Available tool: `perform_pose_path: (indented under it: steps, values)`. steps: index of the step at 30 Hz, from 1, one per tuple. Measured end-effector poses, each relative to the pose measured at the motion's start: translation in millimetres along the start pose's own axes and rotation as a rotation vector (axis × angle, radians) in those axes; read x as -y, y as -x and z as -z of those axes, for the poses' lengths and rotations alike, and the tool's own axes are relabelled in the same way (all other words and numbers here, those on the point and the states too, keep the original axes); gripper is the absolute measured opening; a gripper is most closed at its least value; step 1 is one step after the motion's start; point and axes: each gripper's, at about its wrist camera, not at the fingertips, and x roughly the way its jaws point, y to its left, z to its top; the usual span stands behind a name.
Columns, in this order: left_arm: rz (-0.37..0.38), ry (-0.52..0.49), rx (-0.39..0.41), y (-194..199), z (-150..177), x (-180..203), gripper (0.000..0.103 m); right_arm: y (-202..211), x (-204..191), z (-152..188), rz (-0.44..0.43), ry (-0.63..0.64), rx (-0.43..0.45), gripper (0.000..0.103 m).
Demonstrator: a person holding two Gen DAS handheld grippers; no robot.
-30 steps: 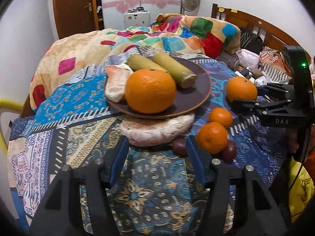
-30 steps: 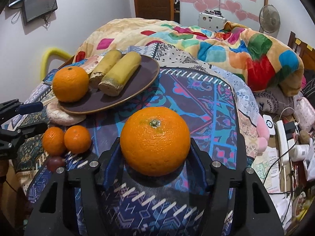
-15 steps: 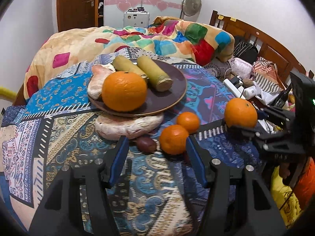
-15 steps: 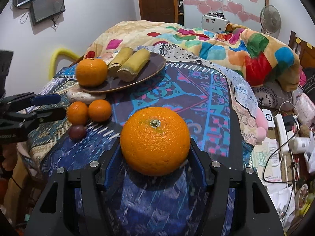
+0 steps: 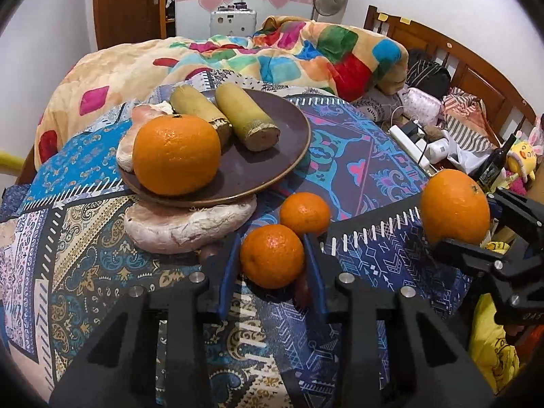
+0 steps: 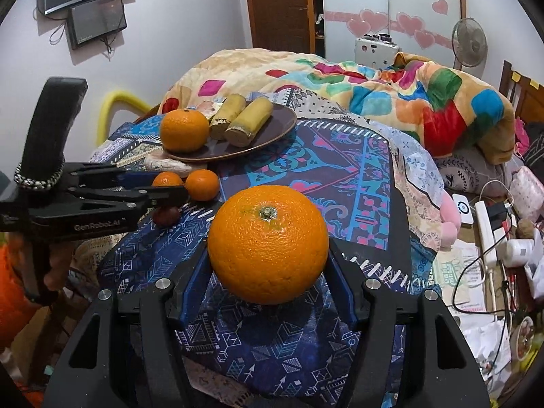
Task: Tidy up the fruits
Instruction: 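Lift the tangerine over the plate with the left gripper while the right holds the orange above it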
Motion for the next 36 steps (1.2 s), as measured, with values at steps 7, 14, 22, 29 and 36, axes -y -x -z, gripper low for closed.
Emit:
perform_pose_path:
  steps: [7,14,22,29,36]
  values:
    - [0.004,0.001,0.028,10,0,-4,0.036,0,3,-9,0.003,-0.010,0.024,0.060]
    - [-0.010,0.016,0.115,42,-17,-22,0.036,0,-1,-27,0.002,-0.001,0.068,0.060]
    - [-0.056,0.032,0.205,66,-44,-48,0.036,-4,-6,-56,0.009,0.012,0.125,0.060]
    - [-0.086,0.045,0.233,60,-63,-68,0.036,-15,-7,-81,0.026,0.022,0.157,0.060]
    - [-0.106,0.050,0.230,40,-78,-83,0.036,-38,-6,-101,0.046,0.023,0.150,0.060]
